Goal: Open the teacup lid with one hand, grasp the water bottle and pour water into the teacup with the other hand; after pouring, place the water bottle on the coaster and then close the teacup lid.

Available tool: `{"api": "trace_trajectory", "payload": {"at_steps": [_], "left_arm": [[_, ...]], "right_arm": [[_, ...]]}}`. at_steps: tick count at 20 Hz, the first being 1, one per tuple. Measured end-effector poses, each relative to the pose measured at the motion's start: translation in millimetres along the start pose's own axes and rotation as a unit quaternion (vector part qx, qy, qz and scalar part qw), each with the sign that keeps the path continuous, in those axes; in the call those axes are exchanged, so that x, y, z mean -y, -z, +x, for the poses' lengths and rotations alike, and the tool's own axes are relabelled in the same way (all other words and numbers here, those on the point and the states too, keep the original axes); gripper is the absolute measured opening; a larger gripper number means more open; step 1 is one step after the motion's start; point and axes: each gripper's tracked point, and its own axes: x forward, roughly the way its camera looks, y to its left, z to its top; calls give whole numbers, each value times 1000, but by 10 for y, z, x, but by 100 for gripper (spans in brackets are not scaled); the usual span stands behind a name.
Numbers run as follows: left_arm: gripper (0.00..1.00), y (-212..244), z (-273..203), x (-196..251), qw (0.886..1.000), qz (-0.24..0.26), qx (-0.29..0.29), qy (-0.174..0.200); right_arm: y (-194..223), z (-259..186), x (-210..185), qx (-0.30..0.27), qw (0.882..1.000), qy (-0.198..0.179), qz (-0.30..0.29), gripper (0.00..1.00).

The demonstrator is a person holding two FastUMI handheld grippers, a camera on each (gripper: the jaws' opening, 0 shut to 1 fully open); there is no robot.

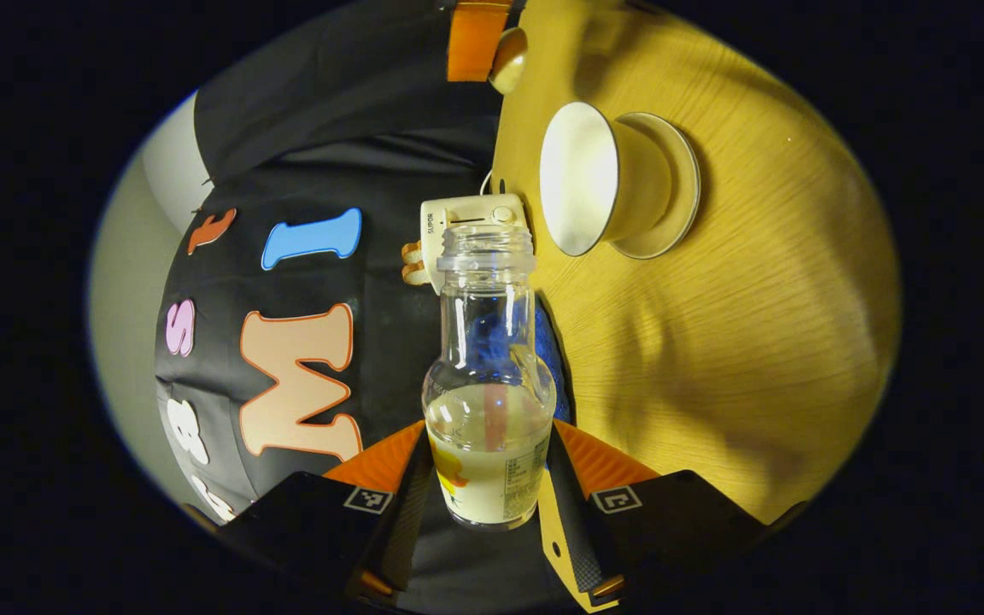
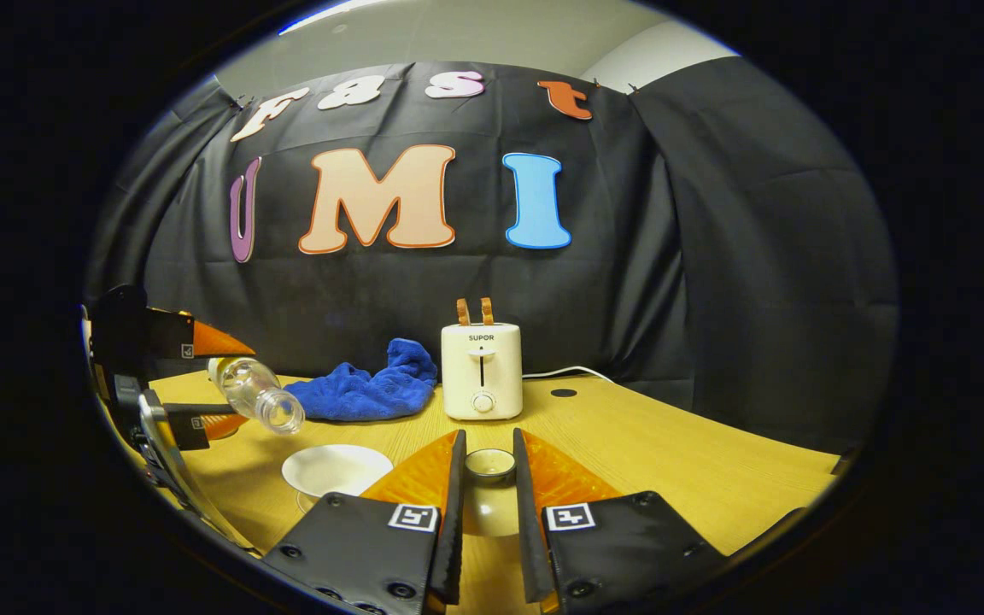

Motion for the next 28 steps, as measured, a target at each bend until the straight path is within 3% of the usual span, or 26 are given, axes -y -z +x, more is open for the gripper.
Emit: {"api": "trace_trajectory", "payload": {"at_steps": [22, 28], "left_arm": [[69, -187, 51, -260, 994, 101, 17, -34], [69, -159, 0, -517, 990, 122, 16, -63]], "right_arm": [[8, 14, 16, 0, 1000, 1, 0, 31], [9, 10, 13, 1, 1000, 1, 0, 31]]}}
